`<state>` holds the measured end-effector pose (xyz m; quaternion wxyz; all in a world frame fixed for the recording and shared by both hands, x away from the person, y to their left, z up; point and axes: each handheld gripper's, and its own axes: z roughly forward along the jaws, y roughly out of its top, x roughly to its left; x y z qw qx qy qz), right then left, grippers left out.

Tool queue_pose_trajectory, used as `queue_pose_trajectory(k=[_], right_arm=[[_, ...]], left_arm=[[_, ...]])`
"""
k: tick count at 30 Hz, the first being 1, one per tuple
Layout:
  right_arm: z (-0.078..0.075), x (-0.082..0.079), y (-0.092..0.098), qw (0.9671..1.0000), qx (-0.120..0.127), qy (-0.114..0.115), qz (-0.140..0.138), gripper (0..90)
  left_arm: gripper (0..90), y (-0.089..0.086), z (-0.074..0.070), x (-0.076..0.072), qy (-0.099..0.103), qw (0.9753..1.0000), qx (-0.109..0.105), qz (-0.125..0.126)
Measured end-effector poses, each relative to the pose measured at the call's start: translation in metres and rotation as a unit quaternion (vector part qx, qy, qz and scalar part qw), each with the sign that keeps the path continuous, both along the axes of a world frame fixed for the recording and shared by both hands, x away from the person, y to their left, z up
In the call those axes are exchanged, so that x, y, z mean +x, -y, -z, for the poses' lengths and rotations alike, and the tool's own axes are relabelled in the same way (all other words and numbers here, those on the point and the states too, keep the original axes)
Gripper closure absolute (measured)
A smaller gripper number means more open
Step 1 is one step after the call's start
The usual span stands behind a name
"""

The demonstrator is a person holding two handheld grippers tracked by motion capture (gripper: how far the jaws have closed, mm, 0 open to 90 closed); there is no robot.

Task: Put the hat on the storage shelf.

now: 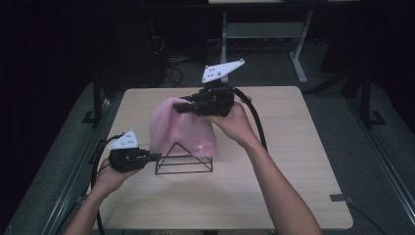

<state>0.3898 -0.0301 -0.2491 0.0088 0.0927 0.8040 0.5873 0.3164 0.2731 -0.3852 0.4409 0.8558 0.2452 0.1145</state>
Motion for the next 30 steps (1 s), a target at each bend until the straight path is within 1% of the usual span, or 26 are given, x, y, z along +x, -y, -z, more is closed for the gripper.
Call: queue_pose_trajectory(k=[1, 2, 3, 4, 7, 10, 11, 14, 15, 16, 17, 18, 21, 22, 23, 24, 25, 26, 27, 28, 30], right_arm=[[0.0, 0.0, 0.0, 1.0, 0.0, 0.0, 0.0, 75.3], [0.004, 0.0, 0.001, 1.0, -0.002, -0.002, -0.001, 75.2], [0.006, 0.0, 0.001, 1.0, -0.003, -0.004, -0.001, 75.2], [0.009, 0.0, 0.002, 1.0, -0.004, -0.006, -0.001, 75.2], [0.016, 0.0, 0.003, 0.9999, -0.005, -0.011, -0.004, 75.2], [0.022, -0.001, 0.002, 0.9998, -0.01, -0.014, -0.007, 75.1], [0.022, -0.001, 0.002, 0.9998, -0.01, -0.014, -0.007, 75.1], [0.029, -0.001, 0.0, 0.9997, -0.015, -0.017, -0.012, 75.1], [0.03, -0.001, 0.0, 0.9996, -0.019, -0.018, -0.013, 75.1], [0.032, -0.001, 0.0, 0.9995, -0.02, -0.021, -0.015, 75.1], [0.033, -0.001, -0.001, 0.9994, -0.022, -0.021, -0.017, 75.1], [0.035, -0.002, -0.001, 0.9994, -0.022, -0.022, -0.017, 75.1], [0.039, -0.002, -0.001, 0.9992, -0.025, -0.026, -0.018, 75.2], [0.04, -0.002, -0.001, 0.9991, -0.028, -0.026, -0.018, 75.2], [0.041, -0.002, -0.001, 0.9991, -0.028, -0.027, -0.018, 75.1], [0.042, -0.002, -0.002, 0.999, -0.028, -0.03, -0.018, 75.1], [0.043, -0.001, -0.002, 0.999, -0.029, -0.029, -0.019, 75.1], [0.042, -0.002, -0.003, 0.999, -0.033, -0.024, -0.018, 75.0], [0.042, -0.002, -0.004, 0.999, -0.035, -0.022, -0.018, 75.0], [0.042, -0.002, -0.004, 0.999, -0.035, -0.022, -0.018, 75.0], [0.044, -0.002, -0.007, 0.9988, -0.038, -0.023, -0.021, 75.0]], left_arm=[[81.3, 0.0, 0.0, 0.0, 0.0, 1.0, 0.0, 0.0], [81.3, -0.001, 0.003, 0.0, 0.0, 1.0, 0.006, -0.002], [81.3, -0.001, 0.004, 0.0, -0.005, 0.9999, 0.01, -0.002], [81.3, -0.001, 0.006, 0.0, -0.002, 0.9999, 0.013, -0.002], [81.3, -0.001, 0.011, 0.0, -0.006, 0.9997, 0.022, -0.002], [81.3, -0.002, 0.015, 0.0, -0.012, 0.9996, 0.027, -0.004], [81.3, -0.002, 0.015, 0.0, -0.012, 0.9996, 0.027, -0.004], [81.3, -0.004, 0.02, 0.0, -0.013, 0.9993, 0.033, -0.005], [81.2, -0.004, 0.021, 0.001, -0.016, 0.9992, 0.037, -0.004], [81.2, -0.002, 0.023, 0.001, -0.018, 0.9987, 0.048, -0.004], [81.2, -0.002, 0.023, 0.001, -0.018, 0.9987, 0.048, -0.004], [81.2, -0.001, 0.024, 0.001, -0.016, 0.9981, 0.059, -0.001], [80.6, 0.001, 0.027, 0.001, -0.018, 0.997, 0.075, 0.005], [79.8, 0.001, 0.027, 0.001, -0.015, 0.9968, 0.078, 0.005], [77.0, 0.001, 0.027, 0.001, -0.015, 0.9968, 0.078, 0.005], [69.9, -0.003, 0.026, 0.001, -0.023, 0.9978, 0.062, 0.002], [65.7, -0.005, 0.024, 0.002, -0.03, 0.9982, 0.051, 0.005], [62.8, -0.005, 0.024, 0.002, -0.03, 0.9982, 0.051, 0.005], [62.2, -0.006, 0.021, 0.001, -0.027, 0.9989, 0.037, 0.008], [62.2, -0.006, 0.021, 0.001, -0.027, 0.9989, 0.037, 0.008], [63.8, -0.004, 0.014, 0.002, -0.018, 0.999, 0.039, 0.01]])
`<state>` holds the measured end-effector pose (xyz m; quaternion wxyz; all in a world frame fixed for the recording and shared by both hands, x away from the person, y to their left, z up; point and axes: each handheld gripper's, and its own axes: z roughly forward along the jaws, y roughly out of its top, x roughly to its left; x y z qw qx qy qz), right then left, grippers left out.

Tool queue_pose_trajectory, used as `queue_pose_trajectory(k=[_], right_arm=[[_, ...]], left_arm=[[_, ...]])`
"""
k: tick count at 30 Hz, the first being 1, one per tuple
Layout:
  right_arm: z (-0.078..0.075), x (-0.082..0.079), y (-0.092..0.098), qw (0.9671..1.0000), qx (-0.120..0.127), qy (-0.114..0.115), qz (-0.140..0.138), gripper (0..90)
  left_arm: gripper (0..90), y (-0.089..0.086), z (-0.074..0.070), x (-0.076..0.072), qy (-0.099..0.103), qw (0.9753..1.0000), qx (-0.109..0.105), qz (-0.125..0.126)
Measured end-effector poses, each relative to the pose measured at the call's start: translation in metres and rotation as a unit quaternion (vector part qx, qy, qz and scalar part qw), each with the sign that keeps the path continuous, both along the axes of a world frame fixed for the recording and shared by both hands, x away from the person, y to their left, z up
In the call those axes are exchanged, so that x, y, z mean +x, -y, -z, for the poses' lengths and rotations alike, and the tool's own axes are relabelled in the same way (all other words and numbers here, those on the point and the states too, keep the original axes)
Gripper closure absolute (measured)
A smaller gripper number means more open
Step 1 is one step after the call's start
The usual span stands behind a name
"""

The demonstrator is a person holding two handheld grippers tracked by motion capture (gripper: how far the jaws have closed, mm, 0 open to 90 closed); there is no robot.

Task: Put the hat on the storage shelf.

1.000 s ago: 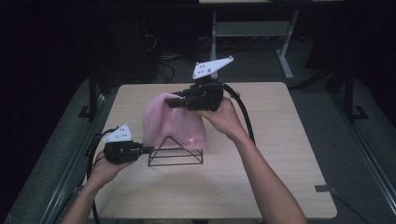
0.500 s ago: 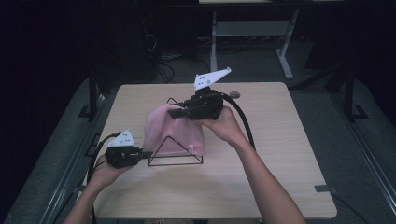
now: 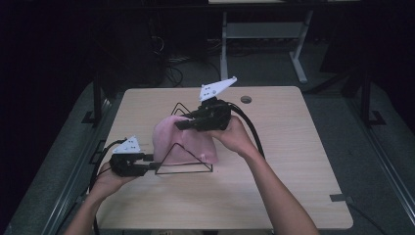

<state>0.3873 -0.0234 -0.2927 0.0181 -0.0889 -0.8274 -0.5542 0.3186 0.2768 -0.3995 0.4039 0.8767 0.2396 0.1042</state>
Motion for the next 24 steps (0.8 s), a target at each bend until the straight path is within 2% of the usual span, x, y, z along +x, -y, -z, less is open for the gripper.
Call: queue_pose_trajectory(k=[1, 4, 6, 10, 15, 20, 21, 24], right_arm=[[0.001, 0.0, -0.001, 1.0, 0.0, -0.004, -0.001, 75.0], [0.003, -0.001, -0.002, 1.0, -0.005, -0.002, -0.002, 74.2], [0.002, -0.001, -0.001, 0.9999, -0.01, 0.002, 0.003, 71.8], [0.001, -0.002, 0.004, 0.9996, -0.027, 0.005, 0.012, 62.5], [0.004, -0.002, 0.014, 0.9995, -0.027, 0.0, 0.019, 61.9], [0.007, -0.001, 0.019, 0.9995, -0.023, -0.006, 0.021, 63.5], [0.006, -0.002, 0.017, 0.9997, -0.016, -0.006, 0.016, 69.9], [0.003, -0.006, 0.009, 0.9995, -0.027, 0.004, 0.017, 72.2]], left_arm=[[65.0, 0.001, -0.002, 0.001, -0.001, 1.0, -0.007, 0.001], [77.4, 0.002, -0.004, 0.003, 0.001, 1.0, -0.002, 0.004], [81.7, 0.002, -0.004, 0.003, 0.007, 1.0, -0.001, 0.003], [83.0, -0.001, -0.006, 0.003, 0.011, 0.9999, -0.007, -0.004], [83.3, -0.005, -0.007, 0.004, 0.005, 0.9998, -0.015, -0.009], [83.8, -0.007, -0.008, 0.004, 0.003, 0.9998, -0.012, -0.013], [83.8, -0.008, -0.008, 0.005, 0.002, 0.9999, -0.004, -0.012], [83.9, -0.01, -0.006, 0.005, -0.003, 0.9999, 0.001, -0.014]])
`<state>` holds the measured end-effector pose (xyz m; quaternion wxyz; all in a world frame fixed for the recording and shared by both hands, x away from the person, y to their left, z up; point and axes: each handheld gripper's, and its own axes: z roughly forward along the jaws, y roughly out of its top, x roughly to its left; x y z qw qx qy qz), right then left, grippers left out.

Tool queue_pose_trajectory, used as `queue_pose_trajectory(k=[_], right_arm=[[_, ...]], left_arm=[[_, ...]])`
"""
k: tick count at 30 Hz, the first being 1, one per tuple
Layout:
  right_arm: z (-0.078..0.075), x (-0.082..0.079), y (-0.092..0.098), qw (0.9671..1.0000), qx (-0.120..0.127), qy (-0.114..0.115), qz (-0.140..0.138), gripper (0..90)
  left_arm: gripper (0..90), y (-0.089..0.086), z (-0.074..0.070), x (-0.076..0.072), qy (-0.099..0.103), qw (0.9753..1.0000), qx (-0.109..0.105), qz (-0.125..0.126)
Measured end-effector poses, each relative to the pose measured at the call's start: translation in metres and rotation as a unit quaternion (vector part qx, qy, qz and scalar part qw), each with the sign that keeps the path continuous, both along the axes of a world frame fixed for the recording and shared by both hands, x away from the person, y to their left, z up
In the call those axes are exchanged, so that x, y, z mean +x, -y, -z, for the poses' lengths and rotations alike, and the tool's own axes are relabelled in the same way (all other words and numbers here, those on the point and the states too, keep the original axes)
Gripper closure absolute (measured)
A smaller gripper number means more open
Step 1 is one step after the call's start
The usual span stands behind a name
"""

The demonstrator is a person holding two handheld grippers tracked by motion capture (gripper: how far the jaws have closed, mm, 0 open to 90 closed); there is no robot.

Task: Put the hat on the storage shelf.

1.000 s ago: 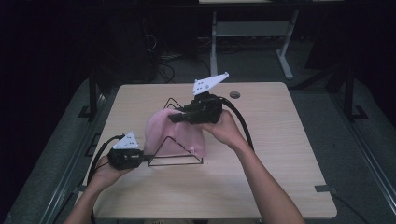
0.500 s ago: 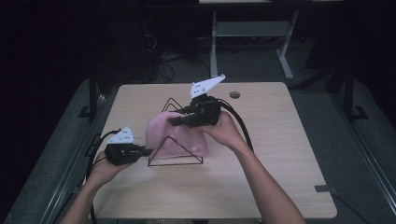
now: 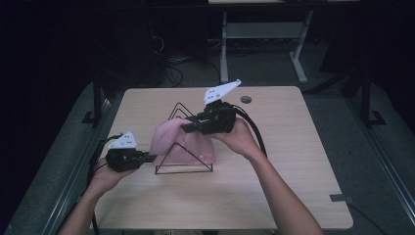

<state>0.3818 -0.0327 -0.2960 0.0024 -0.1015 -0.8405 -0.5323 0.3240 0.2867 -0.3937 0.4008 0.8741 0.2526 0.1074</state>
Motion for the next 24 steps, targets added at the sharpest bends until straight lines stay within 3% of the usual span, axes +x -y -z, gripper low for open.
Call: queue_pose_trajectory(k=[2, 6, 9, 10, 11, 12, 14, 16, 18, 21, 24], right_arm=[[0.001, 0.001, -0.002, 1.0, -0.006, -0.002, -0.001, 73.1], [0.007, 0.002, -0.004, 0.9997, -0.016, -0.016, -0.003, 73.9], [0.009, 0.001, -0.006, 0.9996, -0.02, -0.019, -0.004, 74.0], [0.01, 0.001, -0.007, 0.9996, -0.022, -0.02, -0.003, 73.9], [0.009, 0.001, -0.007, 0.9996, -0.022, -0.018, -0.002, 73.9], [0.009, 0.001, -0.008, 0.9996, -0.023, -0.014, -0.002, 73.9], [0.009, 0.0, -0.008, 0.9996, -0.025, -0.016, -0.003, 73.9], [0.009, 0.0, -0.008, 0.9995, -0.027, -0.016, -0.003, 73.3], [0.009, 0.0, -0.008, 0.9995, -0.027, -0.015, -0.003, 72.3], [0.009, -0.002, -0.001, 0.9995, -0.025, -0.018, 0.0, 55.9], [0.011, -0.003, 0.006, 0.9995, -0.027, -0.016, 0.003, 53.6]], left_arm=[[83.9, -0.001, 0.002, 0.0, -0.005, 1.0, -0.001, -0.001], [83.7, 0.002, 0.006, 0.0, -0.015, 0.9997, 0.019, 0.005], [82.1, 0.004, 0.007, 0.0, -0.029, 0.9993, 0.013, 0.022], [71.8, 0.006, 0.006, 0.0, -0.029, 0.9991, 0.005, 0.03], [65.0, 0.007, 0.005, 0.0, -0.036, 0.9987, -0.018, 0.031], [59.7, 0.007, 0.003, 0.0, -0.04, 0.9983, -0.028, 0.031], [55.3, 0.009, 0.001, 0.001, -0.03, 0.9988, -0.026, 0.03], [59.6, 0.011, -0.004, 0.002, -0.022, 0.9989, -0.028, 0.029], [75.3, 0.012, -0.005, 0.002, -0.019, 0.9989, -0.027, 0.033], [81.7, 0.011, -0.009, 0.002, -0.009, 0.9991, -0.024, 0.033], [83.1, 0.01, -0.008, 0.002, -0.011, 0.9994, -0.018, 0.027]])
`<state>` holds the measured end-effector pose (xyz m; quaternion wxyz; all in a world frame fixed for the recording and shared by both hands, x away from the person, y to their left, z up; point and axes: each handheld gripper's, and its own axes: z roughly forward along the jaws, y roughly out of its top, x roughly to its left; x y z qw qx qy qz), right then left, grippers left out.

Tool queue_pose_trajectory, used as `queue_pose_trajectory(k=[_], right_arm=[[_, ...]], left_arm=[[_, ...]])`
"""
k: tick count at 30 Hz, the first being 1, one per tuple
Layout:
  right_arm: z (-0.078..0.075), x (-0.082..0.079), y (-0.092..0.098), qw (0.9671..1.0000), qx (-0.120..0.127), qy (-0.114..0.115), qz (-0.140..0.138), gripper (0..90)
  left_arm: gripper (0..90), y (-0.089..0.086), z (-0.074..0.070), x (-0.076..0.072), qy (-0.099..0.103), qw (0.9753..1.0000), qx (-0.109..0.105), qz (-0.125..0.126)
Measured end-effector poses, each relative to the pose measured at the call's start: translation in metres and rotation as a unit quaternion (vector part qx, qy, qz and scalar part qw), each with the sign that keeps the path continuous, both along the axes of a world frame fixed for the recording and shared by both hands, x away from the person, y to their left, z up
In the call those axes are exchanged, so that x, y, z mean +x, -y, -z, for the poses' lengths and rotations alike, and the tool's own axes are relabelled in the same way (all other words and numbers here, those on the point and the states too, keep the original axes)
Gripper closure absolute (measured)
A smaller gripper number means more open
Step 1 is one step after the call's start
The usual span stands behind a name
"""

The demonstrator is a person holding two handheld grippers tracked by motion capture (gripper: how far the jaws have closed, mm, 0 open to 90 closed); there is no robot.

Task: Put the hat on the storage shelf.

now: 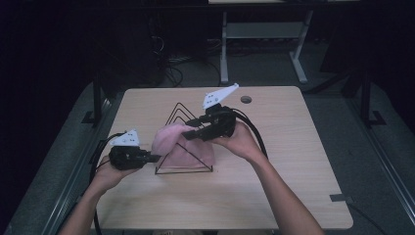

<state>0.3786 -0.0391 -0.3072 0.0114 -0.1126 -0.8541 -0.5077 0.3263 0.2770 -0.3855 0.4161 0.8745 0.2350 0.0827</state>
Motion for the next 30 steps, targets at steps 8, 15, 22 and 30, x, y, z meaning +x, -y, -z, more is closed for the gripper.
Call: queue_pose_trajectory(k=[8, 15, 22, 30], right_arm=[[0.009, -0.002, 0.008, 0.9999, 0.017, 0.002, -0.002, 75.0], [0.001, -0.002, -0.007, 0.9999, 0.016, 0.004, -0.004, 79.1], [0.004, 0.001, -0.007, 0.9999, 0.008, -0.008, 0.001, 66.5], [0.016, -0.001, 0.004, 0.9999, 0.012, -0.008, -0.003, 78.5]], left_arm=[[82.0, 0.0, 0.004, 0.002, -0.019, 0.9998, 0.01, 0.003], [48.8, -0.001, -0.009, 0.002, -0.004, 0.9998, -0.02, 0.006], [81.7, 0.003, -0.021, 0.003, 0.009, 0.9997, -0.019, 0.007], [83.2, 0.002, -0.013, 0.005, -0.008, 0.9999, -0.005, 0.004]])
